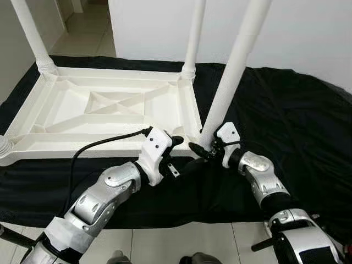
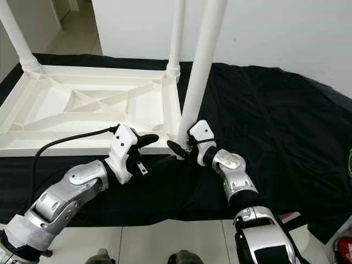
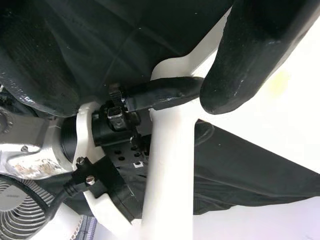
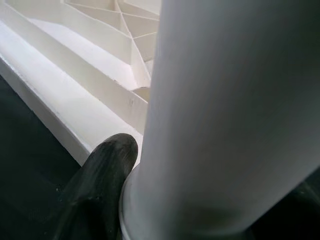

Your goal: Building children table

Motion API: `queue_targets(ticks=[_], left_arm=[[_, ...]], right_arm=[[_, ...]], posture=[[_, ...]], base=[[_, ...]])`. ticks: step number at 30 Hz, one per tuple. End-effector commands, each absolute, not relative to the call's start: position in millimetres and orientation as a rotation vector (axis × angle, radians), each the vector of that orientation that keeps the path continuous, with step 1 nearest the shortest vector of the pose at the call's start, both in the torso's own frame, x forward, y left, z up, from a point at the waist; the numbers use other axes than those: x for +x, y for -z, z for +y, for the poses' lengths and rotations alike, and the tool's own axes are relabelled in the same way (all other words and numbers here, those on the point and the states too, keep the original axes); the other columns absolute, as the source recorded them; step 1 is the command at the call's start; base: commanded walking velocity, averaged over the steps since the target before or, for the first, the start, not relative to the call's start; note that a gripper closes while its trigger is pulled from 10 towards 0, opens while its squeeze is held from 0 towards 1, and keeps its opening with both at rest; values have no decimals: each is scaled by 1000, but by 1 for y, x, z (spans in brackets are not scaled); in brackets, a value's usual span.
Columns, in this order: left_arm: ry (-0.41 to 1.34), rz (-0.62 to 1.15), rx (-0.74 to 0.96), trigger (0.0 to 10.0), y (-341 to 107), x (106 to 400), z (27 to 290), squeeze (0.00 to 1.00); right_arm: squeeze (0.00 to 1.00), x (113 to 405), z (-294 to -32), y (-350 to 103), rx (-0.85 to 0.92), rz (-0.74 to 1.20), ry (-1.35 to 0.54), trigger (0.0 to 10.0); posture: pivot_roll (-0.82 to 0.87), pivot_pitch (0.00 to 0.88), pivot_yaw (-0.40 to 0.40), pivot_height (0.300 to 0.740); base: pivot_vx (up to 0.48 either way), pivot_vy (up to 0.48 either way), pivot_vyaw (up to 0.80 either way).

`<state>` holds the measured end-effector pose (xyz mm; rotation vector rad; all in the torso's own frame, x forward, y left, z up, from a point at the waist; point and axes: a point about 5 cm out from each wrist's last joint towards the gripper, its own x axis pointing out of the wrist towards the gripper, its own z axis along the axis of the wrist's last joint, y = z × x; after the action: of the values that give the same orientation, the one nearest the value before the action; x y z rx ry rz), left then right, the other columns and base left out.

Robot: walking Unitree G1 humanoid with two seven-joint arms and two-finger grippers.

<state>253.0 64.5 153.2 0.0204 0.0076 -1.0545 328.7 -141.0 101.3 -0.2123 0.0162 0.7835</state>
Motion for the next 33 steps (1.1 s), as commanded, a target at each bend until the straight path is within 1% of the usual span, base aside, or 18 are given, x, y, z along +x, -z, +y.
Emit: queue_targets(ticks=[1,2,3,5,6,7,9,10,12,14,15,17,20,24,25,30,32,33], left_arm=[[1080,21,30,10000,-150,251,64,0],[1079,21,28,10000,-149,251,64,0],[1079,21,28,10000,-149,251,64,0],[1079,23,26,10000,-149,250,64,0],[1079,23,26,10000,-149,250,64,0],[1078,24,27,10000,-148,250,64,0],[1078,24,27,10000,-148,250,64,0],[1075,23,23,10000,-148,251,63,0],[1075,21,22,10000,-149,251,62,0],[1079,20,21,10000,-149,250,62,0],[1077,22,20,10000,-149,250,62,0],[1074,24,19,10000,-149,250,63,0],[1075,25,17,10000,-149,250,63,0],[1066,31,24,10000,-149,250,67,0],[1063,31,23,10000,-149,250,67,0],[1063,30,21,10000,-150,251,66,0],[1068,36,25,10000,-148,249,68,0],[1068,36,25,10000,-148,249,68,0]], right_arm=[[0,321,-139,-84,-154,94,-731,10000],[0,319,-135,-83,-113,96,-664,10000],[0,319,-135,-83,-113,96,-664,10000],[0,317,-129,-82,-21,116,-498,10000],[0,317,-129,-82,-21,116,-498,10000],[0,316,-127,-82,17,130,-417,10000],[0,316,-127,-82,20,131,-408,10000],[0,314,-117,-82,17,129,-294,10000],[0,313,-109,-85,26,127,-224,10000],[0,312,-99,-90,48,111,-207,10000],[1000,310,-91,-95,63,72,-251,10000],[1000,307,-84,-102,76,28,-308,10000],[1000,306,-84,-105,92,21,-322,10000],[1000,301,-106,-111,39,12,-416,10000],[0,301,-113,-111,13,12,-442,10000],[0,301,-122,-112,-18,12,-468,10000],[0,303,-134,-113,-96,-20,-582,10000],[0,303,-134,-113,-96,-20,-582,10000]], posture=[[80,0,-71,740],[77,1,-72,740],[77,1,-72,740],[78,1,-77,740],[78,1,-77,740],[77,1,-78,740],[77,1,-78,740],[74,8,-79,740],[73,13,-79,740],[72,13,-78,740],[70,19,-73,740],[68,26,-70,740],[68,26,-70,740],[73,34,-69,740],[74,39,-68,740],[74,40,-68,740],[67,42,-62,740],[67,42,-62,740]], base=[[0,0,0],[0,0,0],[0,0,0],[0,0,0],[0,0,0],[0,0,0],[0,0,0],[0,0,0],[0,0,0],[0,0,0],[0,0,0],[0,0,0],[0,0,0],[0,0,0],[0,0,0],[0,0,0],[0,0,0],[0,0,0]])
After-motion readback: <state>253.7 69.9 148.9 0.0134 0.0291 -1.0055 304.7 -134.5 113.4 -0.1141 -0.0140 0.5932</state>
